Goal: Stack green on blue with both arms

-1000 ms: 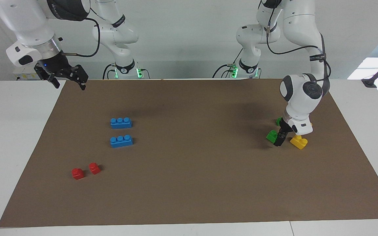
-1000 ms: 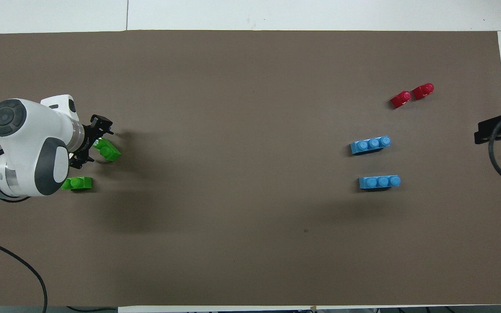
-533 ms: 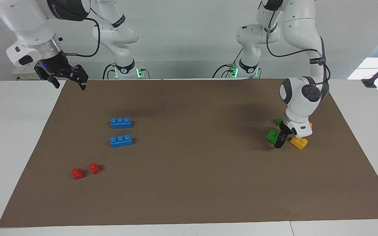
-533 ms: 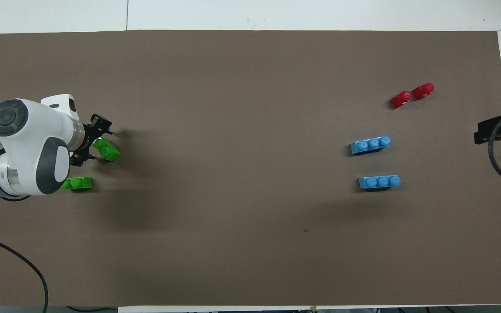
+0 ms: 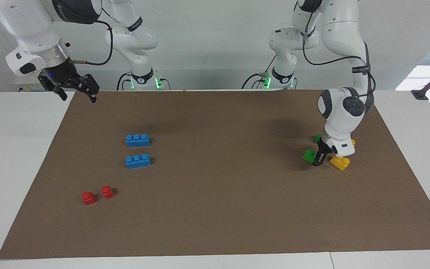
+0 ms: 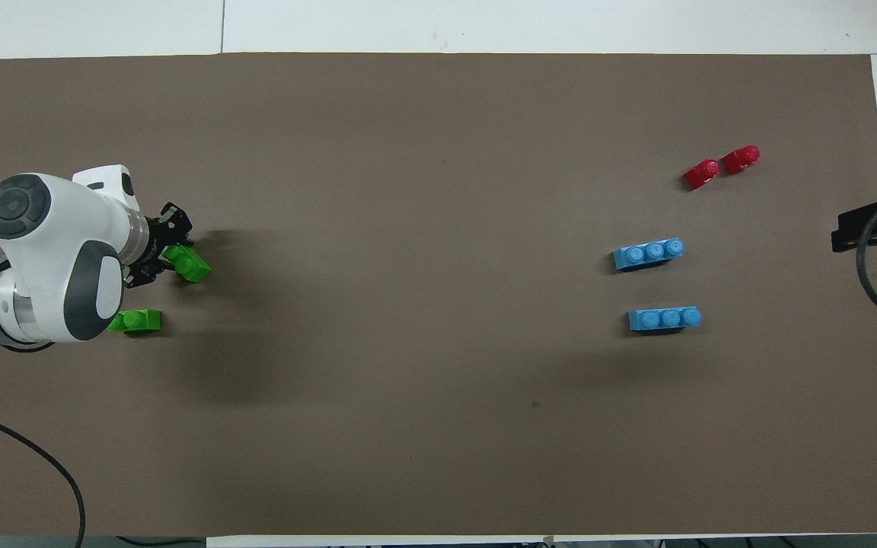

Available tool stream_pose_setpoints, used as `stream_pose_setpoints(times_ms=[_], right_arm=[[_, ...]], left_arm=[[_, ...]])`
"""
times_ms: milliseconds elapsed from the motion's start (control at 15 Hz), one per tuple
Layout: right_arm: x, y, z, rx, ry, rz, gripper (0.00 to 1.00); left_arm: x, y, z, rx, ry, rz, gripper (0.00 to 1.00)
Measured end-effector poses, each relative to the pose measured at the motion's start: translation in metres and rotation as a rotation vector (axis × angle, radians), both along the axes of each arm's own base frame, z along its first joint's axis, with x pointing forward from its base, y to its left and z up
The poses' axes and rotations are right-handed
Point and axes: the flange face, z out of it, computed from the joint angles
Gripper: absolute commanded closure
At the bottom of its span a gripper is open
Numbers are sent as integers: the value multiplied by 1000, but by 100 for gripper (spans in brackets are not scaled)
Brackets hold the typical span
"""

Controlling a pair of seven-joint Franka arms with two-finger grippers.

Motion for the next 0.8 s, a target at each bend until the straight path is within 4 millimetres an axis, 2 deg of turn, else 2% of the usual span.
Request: stream_pose_setpoints(times_ms=[267, 467, 600, 800], right_arm=[[10, -18, -6, -7, -83, -34, 1], [17, -19, -27, 9, -101, -274, 1], [27, -5, -44, 78, -84, -506, 1], [49, 9, -86, 194, 12, -823, 1]], left_arm=[[1, 1, 1, 0, -3, 1, 100], [6, 1, 9, 0, -12, 2, 100], [14, -1, 26, 2, 3, 1, 100], [27, -6, 74, 8, 30, -2, 100]])
